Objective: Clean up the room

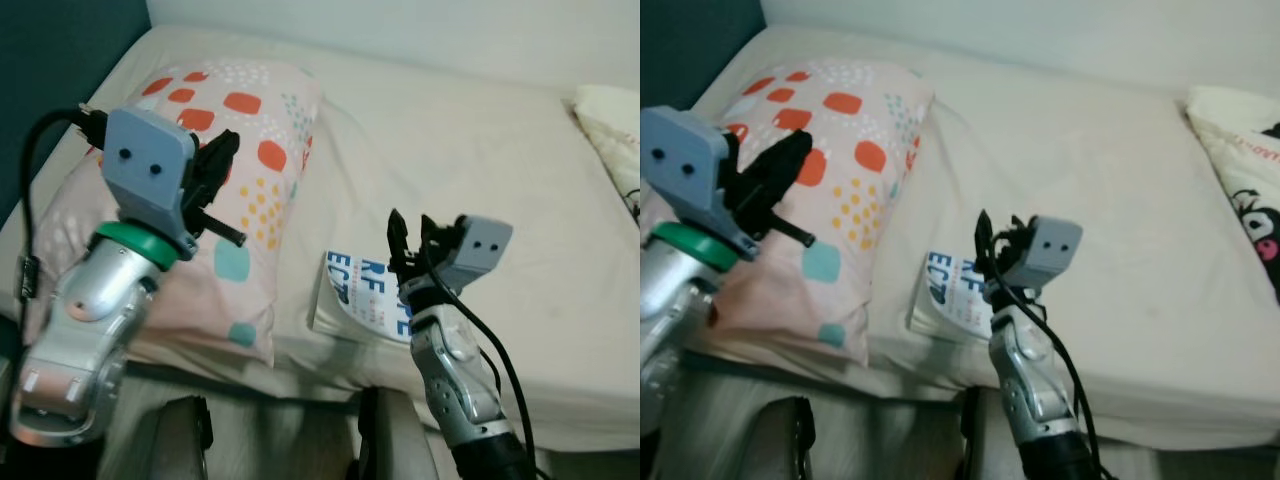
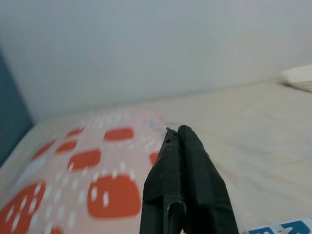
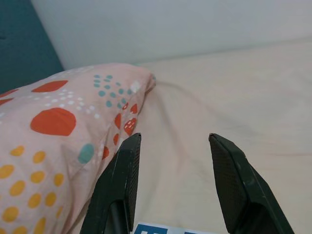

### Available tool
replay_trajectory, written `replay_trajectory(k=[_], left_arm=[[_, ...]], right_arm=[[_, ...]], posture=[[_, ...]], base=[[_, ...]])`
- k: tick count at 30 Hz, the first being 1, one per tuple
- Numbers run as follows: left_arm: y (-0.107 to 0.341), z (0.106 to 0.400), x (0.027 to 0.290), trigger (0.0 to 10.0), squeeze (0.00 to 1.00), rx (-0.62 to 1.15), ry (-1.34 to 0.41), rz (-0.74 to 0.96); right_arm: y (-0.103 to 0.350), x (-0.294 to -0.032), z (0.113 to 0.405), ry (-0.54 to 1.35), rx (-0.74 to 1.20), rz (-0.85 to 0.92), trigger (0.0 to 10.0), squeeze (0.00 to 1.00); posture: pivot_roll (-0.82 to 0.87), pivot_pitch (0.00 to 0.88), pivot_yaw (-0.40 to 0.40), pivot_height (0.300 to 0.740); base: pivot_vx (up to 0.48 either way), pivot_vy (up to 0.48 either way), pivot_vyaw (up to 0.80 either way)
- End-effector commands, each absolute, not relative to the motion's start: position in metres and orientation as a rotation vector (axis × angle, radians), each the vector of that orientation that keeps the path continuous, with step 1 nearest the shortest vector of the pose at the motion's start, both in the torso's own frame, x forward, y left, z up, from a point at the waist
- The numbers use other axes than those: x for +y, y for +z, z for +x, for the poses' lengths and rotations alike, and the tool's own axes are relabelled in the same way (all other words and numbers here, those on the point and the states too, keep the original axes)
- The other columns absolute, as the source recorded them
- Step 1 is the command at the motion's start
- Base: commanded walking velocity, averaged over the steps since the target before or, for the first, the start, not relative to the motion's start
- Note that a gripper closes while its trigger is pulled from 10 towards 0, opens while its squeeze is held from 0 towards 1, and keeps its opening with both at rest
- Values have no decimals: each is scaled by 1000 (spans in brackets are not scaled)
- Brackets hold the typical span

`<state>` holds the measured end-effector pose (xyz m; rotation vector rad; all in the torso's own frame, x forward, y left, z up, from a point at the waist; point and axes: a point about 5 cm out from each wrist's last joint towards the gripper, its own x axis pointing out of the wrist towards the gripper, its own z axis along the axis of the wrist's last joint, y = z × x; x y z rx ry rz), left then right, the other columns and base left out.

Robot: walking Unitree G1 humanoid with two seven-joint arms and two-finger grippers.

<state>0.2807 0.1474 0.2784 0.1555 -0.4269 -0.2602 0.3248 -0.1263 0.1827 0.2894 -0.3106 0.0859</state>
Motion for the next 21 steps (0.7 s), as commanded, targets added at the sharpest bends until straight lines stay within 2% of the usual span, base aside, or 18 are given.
replay_trajectory(k=[1, 4, 21], left_arm=[[263, 284, 149, 10000, 0, -353, -222, 115], [248, 287, 153, 10000, 0, -290, -175, 78], [229, 293, 147, 10000, 0, -246, -179, 86]], right_arm=[[185, -130, 324, 98, -290, 306, 10000, 0], [185, -128, 325, 121, -258, 319, 10000, 0], [172, -130, 326, 97, -203, 329, 10000, 0]], posture=[[108, 67, -32, 591], [107, 62, -40, 606], [86, 59, -32, 666]], base=[[0, 0, 0], [0, 0, 0], [0, 0, 0]])
